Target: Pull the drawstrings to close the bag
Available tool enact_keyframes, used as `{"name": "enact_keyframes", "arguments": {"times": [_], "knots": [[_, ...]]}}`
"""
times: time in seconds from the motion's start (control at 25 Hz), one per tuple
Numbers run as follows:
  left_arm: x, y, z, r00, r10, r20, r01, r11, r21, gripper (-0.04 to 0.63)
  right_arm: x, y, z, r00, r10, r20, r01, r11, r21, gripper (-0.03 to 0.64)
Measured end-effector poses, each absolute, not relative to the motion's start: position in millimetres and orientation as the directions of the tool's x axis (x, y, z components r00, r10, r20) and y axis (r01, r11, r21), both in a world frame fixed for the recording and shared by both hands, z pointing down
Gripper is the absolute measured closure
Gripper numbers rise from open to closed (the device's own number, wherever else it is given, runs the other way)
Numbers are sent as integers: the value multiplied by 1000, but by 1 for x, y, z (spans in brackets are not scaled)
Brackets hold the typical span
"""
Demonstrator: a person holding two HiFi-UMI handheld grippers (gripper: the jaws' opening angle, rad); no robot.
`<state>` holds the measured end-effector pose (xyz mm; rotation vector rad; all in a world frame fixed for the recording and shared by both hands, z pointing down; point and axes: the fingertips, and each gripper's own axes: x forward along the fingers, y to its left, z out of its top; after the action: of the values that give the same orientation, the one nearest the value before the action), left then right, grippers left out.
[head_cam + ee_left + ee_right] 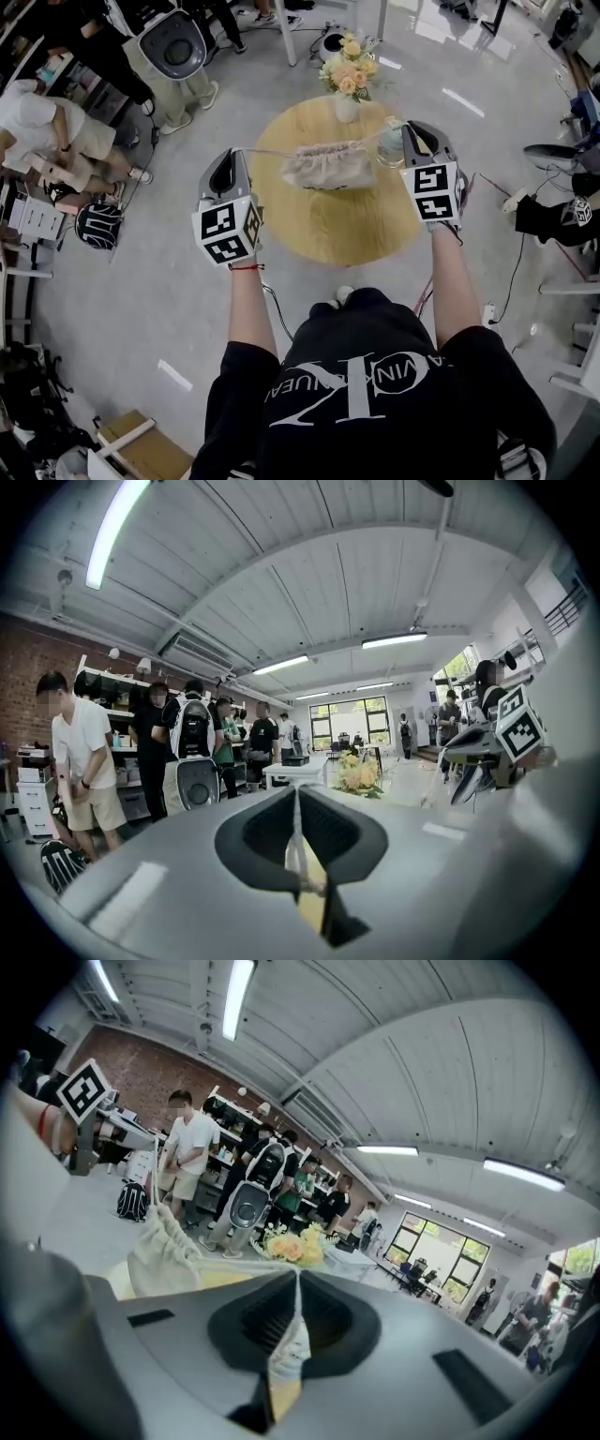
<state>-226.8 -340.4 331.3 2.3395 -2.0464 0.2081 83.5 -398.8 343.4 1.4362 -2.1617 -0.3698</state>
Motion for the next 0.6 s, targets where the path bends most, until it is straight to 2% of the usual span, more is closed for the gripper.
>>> {"name": "enact_keyframes", "arguments": {"times": [0.6], "knots": [[-216, -344, 260, 123, -992, -10, -986, -121, -115, 577, 59, -394, 278, -369, -919, 138, -770, 386, 509, 597]]}}
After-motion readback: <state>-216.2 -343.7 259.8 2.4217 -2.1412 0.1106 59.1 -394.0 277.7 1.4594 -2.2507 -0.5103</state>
